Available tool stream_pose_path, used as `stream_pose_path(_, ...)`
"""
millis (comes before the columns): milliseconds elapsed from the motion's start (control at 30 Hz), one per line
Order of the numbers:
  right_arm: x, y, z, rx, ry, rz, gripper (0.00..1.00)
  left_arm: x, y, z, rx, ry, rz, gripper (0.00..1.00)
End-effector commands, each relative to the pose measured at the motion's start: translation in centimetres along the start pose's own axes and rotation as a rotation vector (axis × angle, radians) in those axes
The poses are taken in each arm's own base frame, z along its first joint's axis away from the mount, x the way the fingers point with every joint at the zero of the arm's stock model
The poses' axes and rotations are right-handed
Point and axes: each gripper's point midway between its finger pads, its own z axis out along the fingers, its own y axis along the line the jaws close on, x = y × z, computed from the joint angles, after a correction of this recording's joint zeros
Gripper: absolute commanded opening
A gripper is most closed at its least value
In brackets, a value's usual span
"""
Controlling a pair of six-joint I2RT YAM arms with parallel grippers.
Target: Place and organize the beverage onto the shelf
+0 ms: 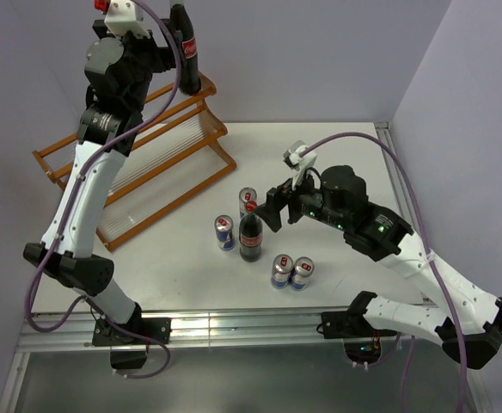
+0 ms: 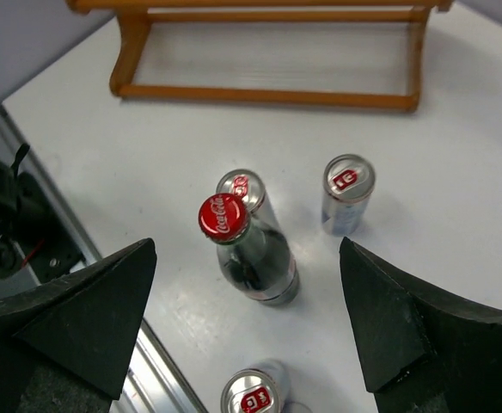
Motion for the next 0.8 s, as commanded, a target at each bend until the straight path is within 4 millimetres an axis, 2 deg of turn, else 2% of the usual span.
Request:
stream_pose_path(0, -0.1, 1.6, 1.0, -0.103, -0.009, 0.004, 0.93, -1.9, 0.2, -3.1, -0.069, 0.019, -0.004, 1.00)
stream_pose_path(133, 1.4, 1.1, 2.4, -0.083, 0.020, 0.008, 0.91, -0.1, -0.1, -5.9, -0.104, 0.125, -0.036, 0.99)
stream_pose_path(167, 1.3, 1.3, 2.7, -0.091, 0.012, 0.005, 0.91, 0.9, 0.0, -6.9, -0.103, 0.169, -0.039, 0.99)
stream_pose_path(233, 2.2, 1.4, 3.3, -0.096, 0.027, -0.001, 0.90, 0.8, -0.2, -8.5, -0.088, 0.179, -0.095, 1.00)
stream_pose_path(267, 2.3, 1.2, 3.7, -0.087, 0.022, -0.018, 0.88, 2.5, -0.6, -8.9, -0.071, 0.220, -0.099, 0.99)
stream_pose_path(333, 3.2, 1.4, 4.2, -0.080, 0.034, -0.056, 0.87, 2.8, -0.8, -10.2, -0.054, 0.234, -0.128, 0.99)
stream_pose_path(400, 3.5, 0.8, 4.8, -0.022, 0.020, -0.076, 0.84, 4.3, -1.1, -11.0, -0.042, 0.274, -0.137, 0.99)
stream_pose_path(433, 3.5, 1.1, 5.0, -0.022, 0.012, -0.084, 0.83, 3.8, -1.2, -11.8, -0.030, 0.267, -0.146, 0.99)
stream_pose_path(467, 3.4, 1.0, 5.3, -0.014, 0.004, -0.087, 0.80, 5.0, -1.1, -12.2, -0.031, 0.292, -0.144, 1.00)
stream_pose_path(533, 3.6, 1.0, 5.7, -0.008, -0.005, -0.092, 0.78, 4.8, -1.3, -13.3, -0.008, 0.291, -0.154, 0.99)
stream_pose_path(567, 3.2, 1.3, 6.0, -0.017, -0.033, -0.094, 0.77, 5.8, -1.2, -13.7, -0.009, 0.313, -0.153, 1.00)
stream_pose_path(633, 3.5, 0.7, 6.5, 0.014, -0.040, -0.099, 0.76, 6.6, -1.3, -14.7, -0.001, 0.337, -0.154, 0.99)
stream_pose_path(667, 3.0, 0.7, 6.8, 0.015, -0.061, -0.100, 0.75, 6.9, -1.3, -15.0, 0.004, 0.344, -0.154, 0.99)
stream_pose_path(733, 3.3, 0.8, 7.4, 0.009, -0.059, -0.107, 0.72, 6.9, -1.3, -15.8, 0.013, 0.345, -0.159, 1.00)
stream_pose_path(767, 3.0, 0.9, 7.8, 0.003, -0.080, -0.109, 0.68, 8.0, -1.3, -16.1, 0.015, 0.361, -0.147, 0.99)
